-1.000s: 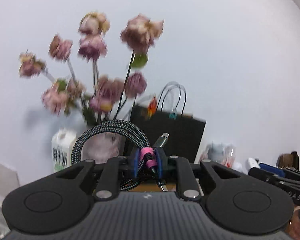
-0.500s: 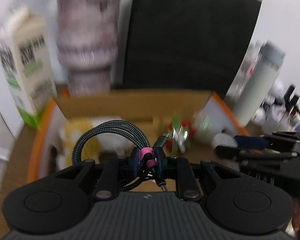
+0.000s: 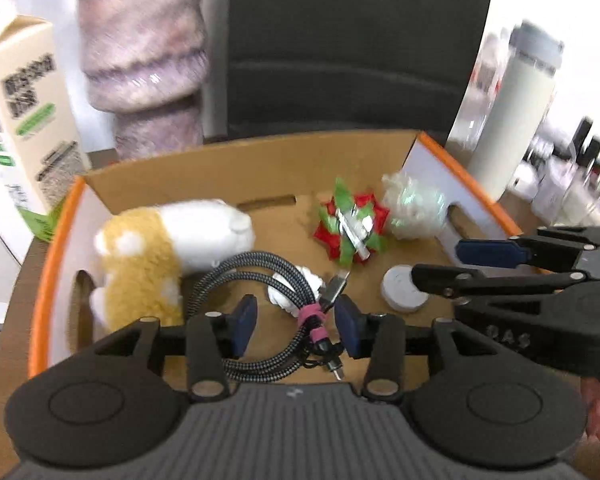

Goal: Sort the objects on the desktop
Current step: 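Place the braided cable with the left gripper while the right gripper places the white puck in the box, then grasp the white plastic box with the left gripper while the right gripper grasps the purple pouch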

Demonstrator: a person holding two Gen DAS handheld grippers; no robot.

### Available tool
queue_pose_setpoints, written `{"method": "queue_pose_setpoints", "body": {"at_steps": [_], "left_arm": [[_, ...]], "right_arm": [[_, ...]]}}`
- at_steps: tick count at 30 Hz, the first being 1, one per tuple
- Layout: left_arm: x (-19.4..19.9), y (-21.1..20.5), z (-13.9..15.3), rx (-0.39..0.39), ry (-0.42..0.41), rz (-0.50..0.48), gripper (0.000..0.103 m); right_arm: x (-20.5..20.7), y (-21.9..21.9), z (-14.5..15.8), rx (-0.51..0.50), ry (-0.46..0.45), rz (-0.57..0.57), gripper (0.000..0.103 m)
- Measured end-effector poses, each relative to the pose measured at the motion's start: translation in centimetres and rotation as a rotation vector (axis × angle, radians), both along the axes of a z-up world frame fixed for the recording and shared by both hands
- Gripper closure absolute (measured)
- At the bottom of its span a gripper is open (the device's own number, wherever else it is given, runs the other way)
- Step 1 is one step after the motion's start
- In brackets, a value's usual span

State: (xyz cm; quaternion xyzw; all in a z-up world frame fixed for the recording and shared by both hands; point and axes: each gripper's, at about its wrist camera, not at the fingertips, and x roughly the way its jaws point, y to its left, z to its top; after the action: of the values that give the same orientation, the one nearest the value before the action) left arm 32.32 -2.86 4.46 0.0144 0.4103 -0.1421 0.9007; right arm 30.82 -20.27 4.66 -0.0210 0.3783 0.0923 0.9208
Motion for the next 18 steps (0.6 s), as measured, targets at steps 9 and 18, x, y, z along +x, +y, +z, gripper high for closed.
{"method": "queue_pose_setpoints", "body": {"at_steps": [9,18], "left_arm": [[-6.6,2.3,4.5,-0.056,-0.041,0.073,0.016],[-20.3,4.4,2.7,-0.104,-0.154,0.186,0.006]], "right_arm": [[-7.8,-3.0,5.1,0.067,-0.132,-0.06,0.043],[-19.2,-5.0,2.6,0.175,-0.153,-0.111,0.029]]}}
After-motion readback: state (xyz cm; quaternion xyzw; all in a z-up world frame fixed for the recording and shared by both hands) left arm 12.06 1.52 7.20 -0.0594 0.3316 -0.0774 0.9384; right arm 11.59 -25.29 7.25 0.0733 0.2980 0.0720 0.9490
